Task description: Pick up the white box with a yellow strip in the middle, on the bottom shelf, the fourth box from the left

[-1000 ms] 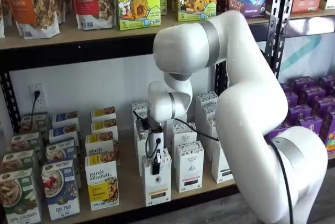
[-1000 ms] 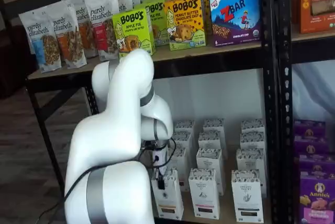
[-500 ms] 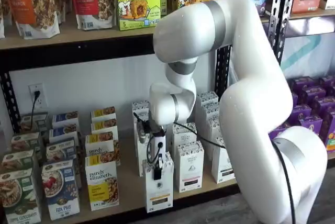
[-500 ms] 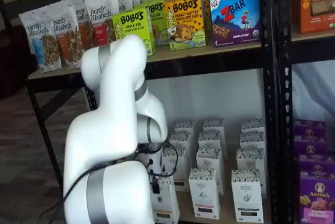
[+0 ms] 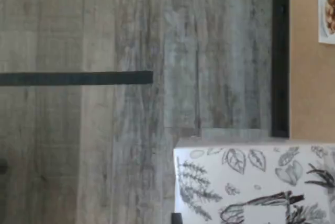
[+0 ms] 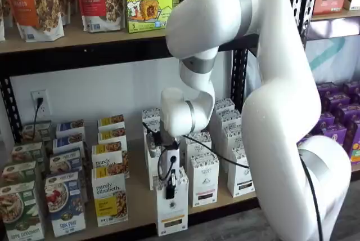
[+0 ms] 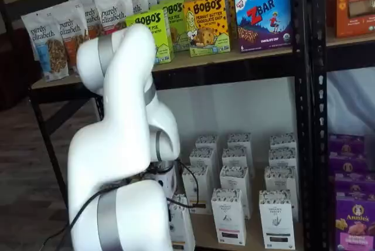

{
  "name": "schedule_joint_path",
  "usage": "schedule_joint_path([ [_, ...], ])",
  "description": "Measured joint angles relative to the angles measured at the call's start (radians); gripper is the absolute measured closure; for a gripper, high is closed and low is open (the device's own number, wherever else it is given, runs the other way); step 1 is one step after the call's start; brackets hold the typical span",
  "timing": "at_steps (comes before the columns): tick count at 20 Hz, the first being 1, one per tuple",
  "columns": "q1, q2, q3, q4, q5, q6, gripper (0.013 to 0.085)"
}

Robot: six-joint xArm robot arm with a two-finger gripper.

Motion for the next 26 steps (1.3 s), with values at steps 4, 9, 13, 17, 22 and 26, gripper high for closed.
schedule_joint_path([
  [4, 0.021, -0.063, 0.066, 0.018, -0.005, 0.004, 0.049],
  [9, 0.036, -0.154, 0.145, -0.036, -0.009, 0.072, 0.049],
  [13, 0.039, -0.238, 0.203, -0.083, 0.018, 0.121, 0.049],
  [17, 0.04, -0.318, 0.241, -0.088, 0.08, 0.129, 0.049],
  [22, 0.04, -0.429, 0.308, -0.111, 0.115, 0.153, 0.049],
  [26, 0.042, -0.506, 0.341, -0.097, 0.168, 0.146, 0.049],
])
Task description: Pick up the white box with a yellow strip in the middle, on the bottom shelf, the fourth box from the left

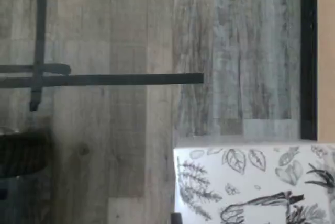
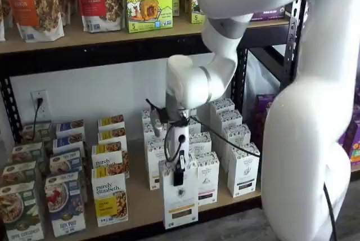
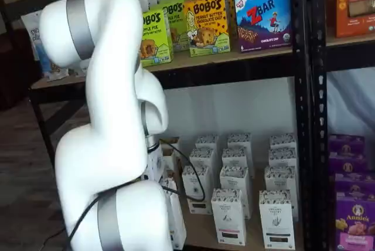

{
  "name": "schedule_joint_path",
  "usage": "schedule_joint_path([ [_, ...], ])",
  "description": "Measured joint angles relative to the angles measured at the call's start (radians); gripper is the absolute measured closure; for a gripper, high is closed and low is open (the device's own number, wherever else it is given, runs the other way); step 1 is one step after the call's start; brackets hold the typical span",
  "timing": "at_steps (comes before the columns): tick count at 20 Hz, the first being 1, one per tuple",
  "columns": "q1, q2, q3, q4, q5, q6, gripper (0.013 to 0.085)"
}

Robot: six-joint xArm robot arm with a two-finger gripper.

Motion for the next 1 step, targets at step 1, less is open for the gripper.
schedule_joint_path([
  [1, 0.001, -0.015, 0.006, -0.001, 0.013, 0.002, 0.049],
])
